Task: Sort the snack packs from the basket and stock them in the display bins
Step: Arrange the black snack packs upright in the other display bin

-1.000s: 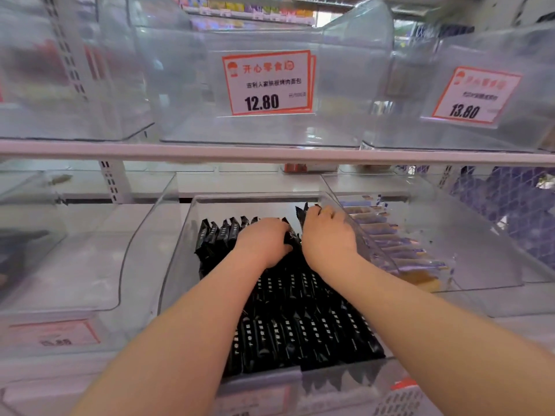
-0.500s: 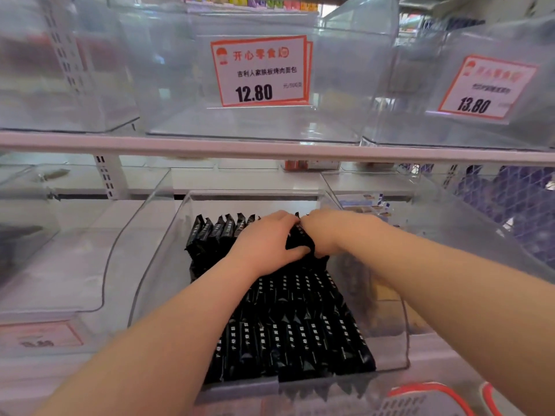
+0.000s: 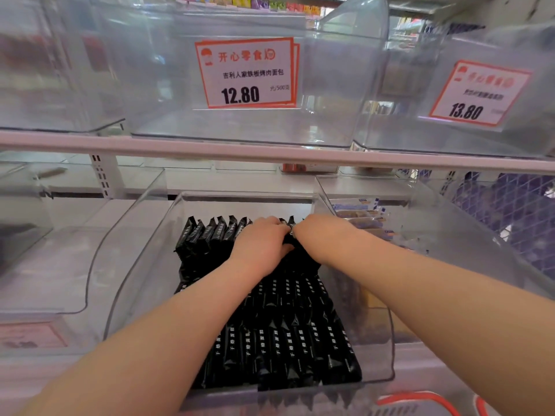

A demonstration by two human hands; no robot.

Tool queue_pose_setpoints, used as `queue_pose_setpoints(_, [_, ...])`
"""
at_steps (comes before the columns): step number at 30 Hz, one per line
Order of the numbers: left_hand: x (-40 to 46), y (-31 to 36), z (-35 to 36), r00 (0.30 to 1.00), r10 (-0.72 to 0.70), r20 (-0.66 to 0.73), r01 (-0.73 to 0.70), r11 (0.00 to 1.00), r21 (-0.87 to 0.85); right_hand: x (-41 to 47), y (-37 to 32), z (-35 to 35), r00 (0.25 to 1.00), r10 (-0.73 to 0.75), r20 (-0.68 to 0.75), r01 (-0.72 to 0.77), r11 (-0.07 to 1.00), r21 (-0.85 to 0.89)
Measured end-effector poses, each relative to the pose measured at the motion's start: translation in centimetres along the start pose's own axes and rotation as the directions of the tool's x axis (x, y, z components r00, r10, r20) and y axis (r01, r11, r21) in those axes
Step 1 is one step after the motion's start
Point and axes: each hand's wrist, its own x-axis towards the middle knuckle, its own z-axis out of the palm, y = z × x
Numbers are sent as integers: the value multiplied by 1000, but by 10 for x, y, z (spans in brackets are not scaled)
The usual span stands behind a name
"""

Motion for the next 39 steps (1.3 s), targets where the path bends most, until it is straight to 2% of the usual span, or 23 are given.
queue_pose_setpoints(3, [-1,-8,-11,988,88,126,-90,996,9,7,-5,0,999,-33,18,34,999,-37])
queue_pose_setpoints(5, [-4,-13,-22,969,130,210,-151,985,86,12,-6,0,999,-49,-23,47,996,-70])
queue_pose_setpoints(8, [-10,-22,-41,965,119,232,-193,925,327,17,-4,-1,995,-34,-96,25,995,-94])
queue_pose_setpoints(11, [-18,-34,-51,975,32,220,-122,905,407,15,-5,-2,1000,-8,-18,8,1000,-22])
queue_pose_setpoints(16, [-21,-40,-52,957,-105,271,9,943,332,4,-11,3,998,52,-19,-52,998,37])
queue_pose_setpoints(19, [-19,-39,-47,965,-137,226,66,953,297,6,-22,10,992,111,-64,-113,993,-18])
queue_pose_setpoints(22, [-14,-35,-42,971,-153,183,84,937,339,12,-29,11,984,113,-140,-125,989,-77])
queue_pose_setpoints(25, [-8,-33,-41,973,-179,149,117,930,349,14,-28,14,969,123,-212,-135,990,-42])
queue_pose_setpoints(27, [-8,-35,-42,973,-164,163,103,937,333,13,-29,15,967,135,-215,-142,990,-16])
queue_pose_setpoints(29, [-10,-40,-49,962,-119,246,40,952,304,14,-29,14,977,126,-171,-126,992,10])
queue_pose_setpoints(32, [-16,-50,-64,931,-100,352,-4,959,282,18,-34,8,992,13,-128,8,987,161])
queue_pose_setpoints(34, [-18,-56,-69,921,-120,372,-21,935,354,21,-45,12,984,-37,-175,71,979,189])
queue_pose_setpoints(36, [-20,-59,-69,913,-142,381,-34,907,419,24,-55,19,965,0,-261,49,982,182])
queue_pose_setpoints(39, [-20,-62,-66,916,-147,374,-21,912,410,30,-58,23,940,17,-340,28,992,126])
